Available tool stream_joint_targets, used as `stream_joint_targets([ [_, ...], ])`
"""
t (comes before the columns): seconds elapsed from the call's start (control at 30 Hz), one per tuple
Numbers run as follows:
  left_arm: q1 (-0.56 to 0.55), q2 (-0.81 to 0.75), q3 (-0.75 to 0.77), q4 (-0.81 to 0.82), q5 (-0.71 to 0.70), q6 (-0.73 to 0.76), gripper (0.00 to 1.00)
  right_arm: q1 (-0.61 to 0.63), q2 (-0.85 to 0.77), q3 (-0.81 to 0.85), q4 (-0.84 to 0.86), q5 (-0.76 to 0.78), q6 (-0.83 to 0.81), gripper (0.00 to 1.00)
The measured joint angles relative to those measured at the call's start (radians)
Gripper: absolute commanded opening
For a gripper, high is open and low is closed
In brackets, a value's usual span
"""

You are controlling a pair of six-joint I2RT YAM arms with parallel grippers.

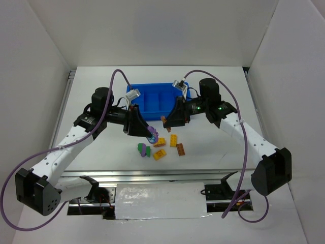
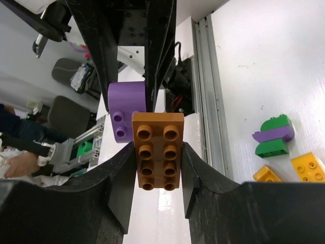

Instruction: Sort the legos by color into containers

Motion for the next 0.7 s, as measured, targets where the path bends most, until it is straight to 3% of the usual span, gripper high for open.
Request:
stream_joint_targets([
  [0.1, 0.000, 0.000, 0.000, -0.012, -0.001, 0.002, 0.00, -0.006, 0.003, 0.000, -0.021, 0.000, -0.015, 0.03],
  [0.23, 0.000, 0.000, 0.013, -0.068, -0.048, 0.037, 0.00, -0.008, 0.002, 0.000, -0.050, 0.114, -0.016, 0.02],
  [0.47, 0.000, -0.036, 0.049, -0.214, -0.247, 0.106, 0.00, -0.011, 0.016, 0.035, -0.183, 0.484, 0.006, 0.01],
  [0.7, 0.000, -0.129, 0.035, -0.229, -0.398, 0.106, 0.00, -0.011, 0.153, 0.190, -0.319, 0.894, 0.023, 0.00],
])
